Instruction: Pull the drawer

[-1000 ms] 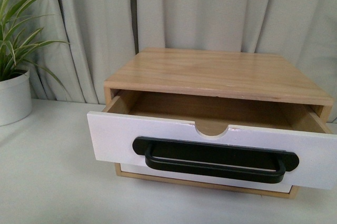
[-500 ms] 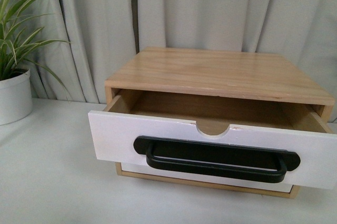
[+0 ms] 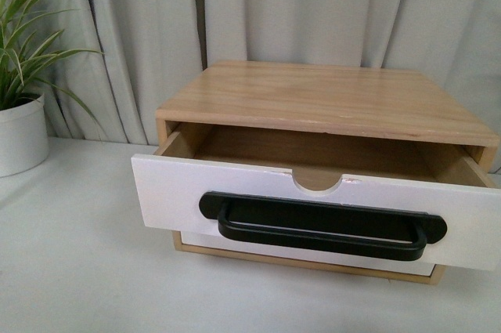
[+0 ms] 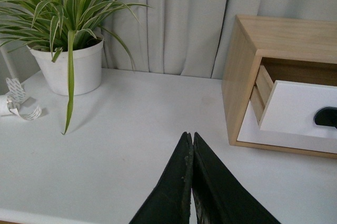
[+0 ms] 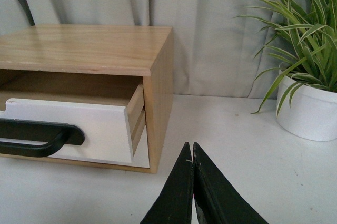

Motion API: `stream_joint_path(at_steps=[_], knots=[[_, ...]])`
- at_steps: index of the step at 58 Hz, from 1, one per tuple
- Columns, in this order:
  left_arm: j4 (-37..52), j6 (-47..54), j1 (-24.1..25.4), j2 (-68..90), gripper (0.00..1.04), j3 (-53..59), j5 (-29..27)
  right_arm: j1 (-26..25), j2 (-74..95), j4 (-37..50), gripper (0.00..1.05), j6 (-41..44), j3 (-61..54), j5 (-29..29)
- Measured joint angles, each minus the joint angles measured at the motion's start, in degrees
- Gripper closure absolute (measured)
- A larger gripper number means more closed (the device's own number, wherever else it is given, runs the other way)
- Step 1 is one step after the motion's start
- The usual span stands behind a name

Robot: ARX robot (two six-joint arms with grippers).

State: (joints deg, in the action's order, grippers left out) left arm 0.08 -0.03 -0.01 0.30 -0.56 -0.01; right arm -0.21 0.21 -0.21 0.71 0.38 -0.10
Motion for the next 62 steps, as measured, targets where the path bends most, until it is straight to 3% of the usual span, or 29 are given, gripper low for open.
stream_joint_path(at_steps=[4, 33, 62], knots=[[0.00, 0.00, 0.00, -0.02, 1.01, 0.00, 0.00, -0.02, 0.00, 0.00, 1.01, 0.02, 0.00, 0.02], [-0.04, -0.07, 0.00, -0.04, 0.06, 0.00, 0.00, -0.02, 0.00, 0.00, 0.07, -0.04, 0.00, 0.00], [-0.04, -0.07, 0.00, -0.04, 0.06, 0.00, 0.00, -0.02, 0.00, 0.00, 0.09, -0.11, 0.00, 0.00]])
